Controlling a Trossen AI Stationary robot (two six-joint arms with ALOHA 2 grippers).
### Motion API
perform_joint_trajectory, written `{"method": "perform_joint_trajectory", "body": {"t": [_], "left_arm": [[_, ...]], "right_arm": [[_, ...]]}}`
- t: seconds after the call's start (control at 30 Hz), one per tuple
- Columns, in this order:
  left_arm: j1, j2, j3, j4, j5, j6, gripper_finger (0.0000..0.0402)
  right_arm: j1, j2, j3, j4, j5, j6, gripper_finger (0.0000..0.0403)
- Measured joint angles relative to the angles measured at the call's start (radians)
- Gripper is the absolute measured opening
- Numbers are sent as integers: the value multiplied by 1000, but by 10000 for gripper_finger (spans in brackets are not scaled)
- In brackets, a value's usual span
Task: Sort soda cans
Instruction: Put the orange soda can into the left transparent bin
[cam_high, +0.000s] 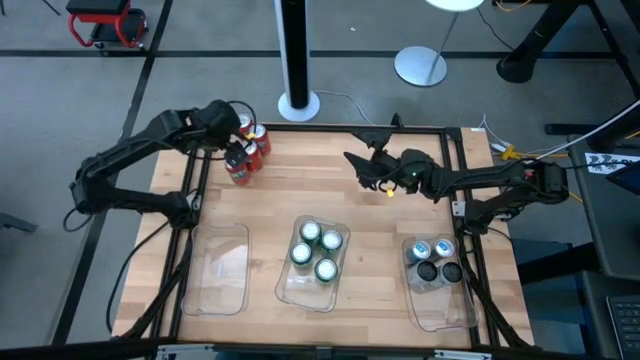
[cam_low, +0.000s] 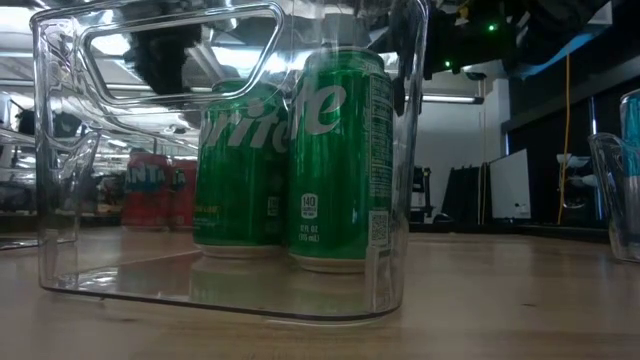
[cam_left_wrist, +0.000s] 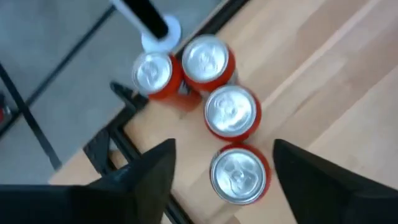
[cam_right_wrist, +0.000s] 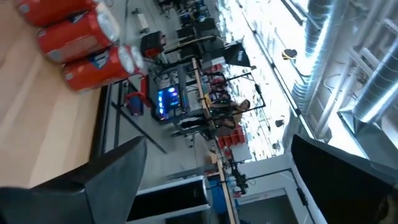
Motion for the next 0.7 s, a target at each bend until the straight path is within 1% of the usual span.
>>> {"method": "perform_joint_trajectory", "body": {"t": [0.1,0.17,0.23,0.33,0.47,0.7], "left_arm": [[47,50,0,-33,67,-26,288],[72,82,0,-73,128,-43,300],[86,111,0,-113,156,-60,306],[95,141,-2,-144,147,-74,307],[100,150,-21,-128,119,-75,308],[100,150,-102,-103,126,-67,308]], "right_arm": [[0,0,0,26,0,4,399],[0,0,0,30,0,4,399],[0,0,0,27,0,4,399],[0,0,0,18,2,4,399],[0,0,0,9,10,4,399],[0,1,0,-5,10,3,399]]}}
